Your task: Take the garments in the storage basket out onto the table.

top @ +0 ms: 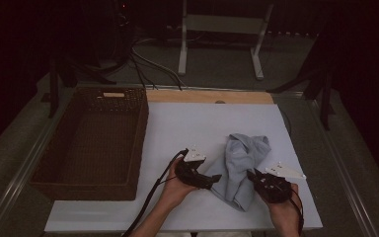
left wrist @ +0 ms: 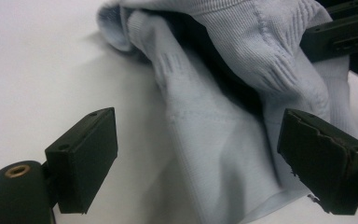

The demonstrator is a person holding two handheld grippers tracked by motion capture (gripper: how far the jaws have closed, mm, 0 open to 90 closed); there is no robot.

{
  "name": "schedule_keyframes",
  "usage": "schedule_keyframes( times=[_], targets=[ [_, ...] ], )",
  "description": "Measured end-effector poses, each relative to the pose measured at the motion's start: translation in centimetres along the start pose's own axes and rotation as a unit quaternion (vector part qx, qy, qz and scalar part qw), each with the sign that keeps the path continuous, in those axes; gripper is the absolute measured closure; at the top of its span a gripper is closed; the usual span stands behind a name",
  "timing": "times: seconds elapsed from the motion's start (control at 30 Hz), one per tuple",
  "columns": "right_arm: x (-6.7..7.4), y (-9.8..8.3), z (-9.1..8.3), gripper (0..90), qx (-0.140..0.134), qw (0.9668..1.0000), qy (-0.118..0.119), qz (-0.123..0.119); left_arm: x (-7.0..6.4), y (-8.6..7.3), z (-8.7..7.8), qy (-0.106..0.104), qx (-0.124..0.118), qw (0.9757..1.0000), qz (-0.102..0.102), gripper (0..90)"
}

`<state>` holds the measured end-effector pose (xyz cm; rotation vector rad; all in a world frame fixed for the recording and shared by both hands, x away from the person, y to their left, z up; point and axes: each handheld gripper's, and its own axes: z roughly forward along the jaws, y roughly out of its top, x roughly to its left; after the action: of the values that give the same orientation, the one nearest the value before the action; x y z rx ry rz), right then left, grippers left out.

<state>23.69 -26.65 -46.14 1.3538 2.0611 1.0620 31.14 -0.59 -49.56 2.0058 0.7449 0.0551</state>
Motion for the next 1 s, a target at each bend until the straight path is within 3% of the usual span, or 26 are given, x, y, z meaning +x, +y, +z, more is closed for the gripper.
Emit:
schedule_keyframes(
  times=[0.17, 0.27, 0.37, 0.43, 0.77, 0.93, 1.0],
  targets=[
    [0.0, 0.0, 0.0, 77.7, -0.002, 1.0, 0.0, 0.0, 0.0, 0.1, 0.9, -0.009, 0.024, 0.9997, 0.003, 19.9],
    [0.0, 0.0, -0.1, 77.5, -0.003, 1.0, 0.001, 0.0, -0.1, 0.3, 1.1, -0.017, 0.029, 0.9994, 0.005, 42.5],
    [0.0, 0.1, -0.1, 77.0, -0.004, 1.0, 0.001, -0.003, 0.0, 0.4, 0.9, -0.027, 0.031, 0.9991, 0.01, 70.8],
    [0.0, 0.1, -0.1, 76.7, -0.006, 1.0, 0.001, -0.004, 0.0, 0.5, 0.6, -0.03, 0.03, 0.999, 0.015, 82.3],
    [-0.3, 0.0, -0.6, 75.0, -0.012, 0.9999, -0.009, -0.006, -0.2, 0.1, -1.4, -0.003, 0.016, 0.9996, 0.023, 86.0],
    [-0.4, -0.1, -0.6, 74.8, -0.01, 0.9998, -0.013, -0.006, 0.3, -0.3, -3.1, 0.011, 0.003, 0.9998, 0.017, 86.0],
    [-0.3, -0.1, -0.6, 76.9, -0.01, 0.9995, -0.027, -0.012, 0.6, -0.5, -3.7, 0.015, -0.001, 0.9998, 0.012, 86.0]
  ],
)
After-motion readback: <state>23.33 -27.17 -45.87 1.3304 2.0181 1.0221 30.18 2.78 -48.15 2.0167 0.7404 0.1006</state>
